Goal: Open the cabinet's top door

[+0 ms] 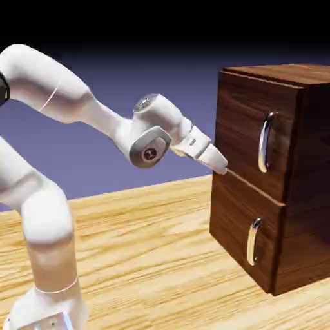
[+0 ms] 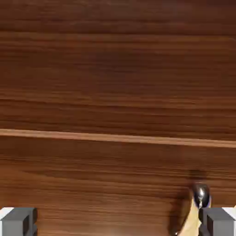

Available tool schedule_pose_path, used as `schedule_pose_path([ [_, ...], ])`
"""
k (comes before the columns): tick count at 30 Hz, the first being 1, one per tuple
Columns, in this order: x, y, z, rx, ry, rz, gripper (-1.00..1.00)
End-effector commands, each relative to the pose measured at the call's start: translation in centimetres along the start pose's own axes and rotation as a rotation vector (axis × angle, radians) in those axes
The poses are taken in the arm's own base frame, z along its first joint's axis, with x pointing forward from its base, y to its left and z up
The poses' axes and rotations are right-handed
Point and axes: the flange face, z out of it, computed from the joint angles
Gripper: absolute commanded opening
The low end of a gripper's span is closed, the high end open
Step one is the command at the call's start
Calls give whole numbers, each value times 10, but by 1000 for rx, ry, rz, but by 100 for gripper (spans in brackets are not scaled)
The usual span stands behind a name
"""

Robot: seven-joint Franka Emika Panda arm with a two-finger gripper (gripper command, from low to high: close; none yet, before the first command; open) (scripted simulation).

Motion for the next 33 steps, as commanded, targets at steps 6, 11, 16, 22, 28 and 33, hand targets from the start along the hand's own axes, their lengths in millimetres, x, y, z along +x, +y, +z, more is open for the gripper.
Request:
schedule_pose_path([
  [6, 7, -18, -23, 47, 44, -34, 0],
  [11, 13, -27, -41, 84, 85, -55, 0],
  [16, 18, -31, -57, 120, 130, -70, 0],
  [22, 25, -29, -72, 164, 187, -78, 0],
  [28, 33, -22, -81, 210, 247, -77, 0],
  [33, 41, -12, -84, 249, 297, -69, 0],
])
